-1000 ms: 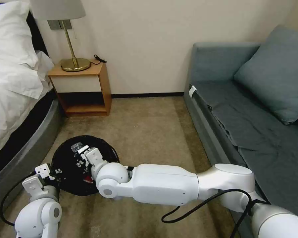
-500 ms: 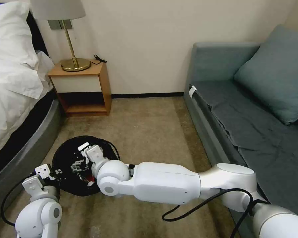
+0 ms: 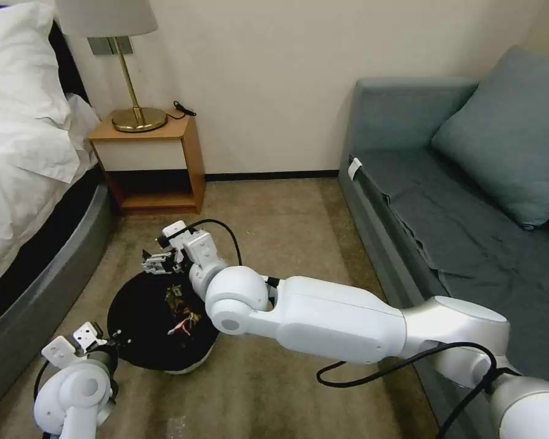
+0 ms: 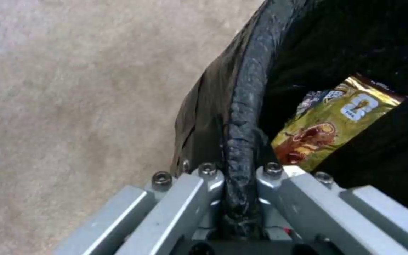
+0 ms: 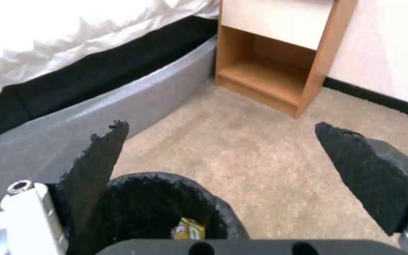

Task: Pick up the trash bin, then pick up the garbage on the floor and place it into the trash bin.

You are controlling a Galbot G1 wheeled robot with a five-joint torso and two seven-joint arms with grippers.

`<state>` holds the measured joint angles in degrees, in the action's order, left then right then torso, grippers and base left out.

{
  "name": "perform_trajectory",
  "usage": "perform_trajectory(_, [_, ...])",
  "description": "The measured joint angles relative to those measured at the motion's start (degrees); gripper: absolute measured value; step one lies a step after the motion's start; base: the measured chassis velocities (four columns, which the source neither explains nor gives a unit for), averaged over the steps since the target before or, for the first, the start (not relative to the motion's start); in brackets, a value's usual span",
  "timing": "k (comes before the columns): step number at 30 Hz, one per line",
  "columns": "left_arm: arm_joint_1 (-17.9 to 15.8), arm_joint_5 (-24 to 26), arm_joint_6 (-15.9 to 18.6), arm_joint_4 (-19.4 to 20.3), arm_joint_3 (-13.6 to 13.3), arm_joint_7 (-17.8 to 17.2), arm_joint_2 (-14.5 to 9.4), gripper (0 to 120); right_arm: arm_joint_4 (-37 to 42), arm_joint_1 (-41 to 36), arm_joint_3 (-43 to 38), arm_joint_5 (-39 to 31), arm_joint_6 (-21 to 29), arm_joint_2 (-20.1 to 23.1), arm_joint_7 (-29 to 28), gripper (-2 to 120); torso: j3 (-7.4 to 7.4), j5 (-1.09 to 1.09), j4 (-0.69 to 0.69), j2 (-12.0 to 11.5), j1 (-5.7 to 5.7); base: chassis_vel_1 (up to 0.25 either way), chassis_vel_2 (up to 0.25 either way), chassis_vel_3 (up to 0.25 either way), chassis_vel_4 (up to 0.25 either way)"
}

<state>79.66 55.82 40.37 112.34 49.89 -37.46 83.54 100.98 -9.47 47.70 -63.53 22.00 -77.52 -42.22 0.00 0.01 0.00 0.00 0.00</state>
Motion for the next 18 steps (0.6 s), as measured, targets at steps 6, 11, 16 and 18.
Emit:
perform_trajectory(6, [-0.27,-0.10,0.22,-0.74,0.10,0.01,-0.08,2,0.18,-0.81,-0.17,0.51,-0.07,0.37,0.00,100,0.00,0.01,0.00,0.00,0.00,0.000,0.000,0.000,0.000])
perform_trajectory(11, [0.18,-2.91,-0.38,-0.49,0.20,3.91,-0.07,18,0.24,-1.35,-0.53,0.91,-0.12,0.66,0.00,100,0.00,-0.02,0.00,0.00,0.00,0.000,0.000,0.000,0.000])
perform_trajectory(16, [1.97,-17.13,-7.54,0.03,0.66,16.87,0.04,36,0.56,-1.69,-1.26,1.15,-0.21,1.30,0.02,100,0.00,-0.02,0.00,0.00,0.00,0.000,0.000,0.000,0.000])
perform_trajectory(18, [2.88,-25.59,-14.91,-0.26,1.47,27.06,0.01,47,1.02,-1.99,-1.89,1.17,-0.22,1.75,0.04,100,0.00,0.00,0.01,0.00,0.00,0.000,0.000,0.000,0.000])
